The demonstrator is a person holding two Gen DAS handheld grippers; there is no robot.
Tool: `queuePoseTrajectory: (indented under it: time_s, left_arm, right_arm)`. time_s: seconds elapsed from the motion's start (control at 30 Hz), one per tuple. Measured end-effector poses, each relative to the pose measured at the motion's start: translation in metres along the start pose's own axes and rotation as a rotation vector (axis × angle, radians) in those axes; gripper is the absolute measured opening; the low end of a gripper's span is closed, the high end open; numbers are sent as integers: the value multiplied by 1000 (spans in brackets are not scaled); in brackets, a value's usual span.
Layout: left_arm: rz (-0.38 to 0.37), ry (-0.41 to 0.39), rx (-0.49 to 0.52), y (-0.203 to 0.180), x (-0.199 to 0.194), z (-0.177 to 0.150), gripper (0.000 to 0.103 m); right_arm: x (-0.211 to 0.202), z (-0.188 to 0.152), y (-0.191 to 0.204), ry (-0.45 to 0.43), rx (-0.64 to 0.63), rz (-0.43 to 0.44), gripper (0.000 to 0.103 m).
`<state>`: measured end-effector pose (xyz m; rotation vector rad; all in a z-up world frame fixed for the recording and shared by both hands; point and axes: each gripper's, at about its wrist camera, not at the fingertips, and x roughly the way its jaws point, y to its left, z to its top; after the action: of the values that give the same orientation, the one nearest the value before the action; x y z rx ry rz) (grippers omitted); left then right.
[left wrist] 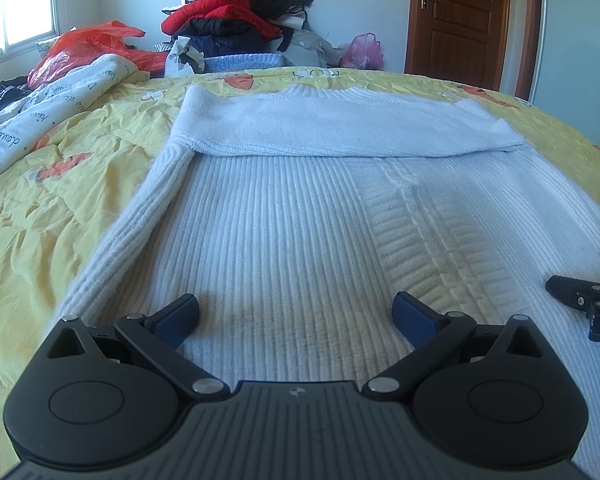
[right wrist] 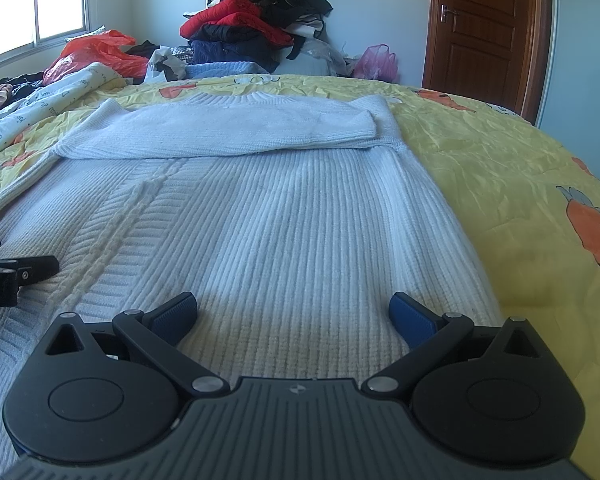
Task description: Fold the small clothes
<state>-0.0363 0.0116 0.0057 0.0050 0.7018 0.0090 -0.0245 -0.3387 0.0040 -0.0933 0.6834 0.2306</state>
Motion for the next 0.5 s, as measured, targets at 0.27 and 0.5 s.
queuePoseTrajectory:
  time_s: [0.27,0.5]
  left_arm:
    - [-1,-7,4,-3,-5,-7,103]
    - [-2,-14,7,-3,-7,-10,103]
  right_arm:
    - [0,0,0,0,0,0,102]
    - [0,0,0,0,0,0,102]
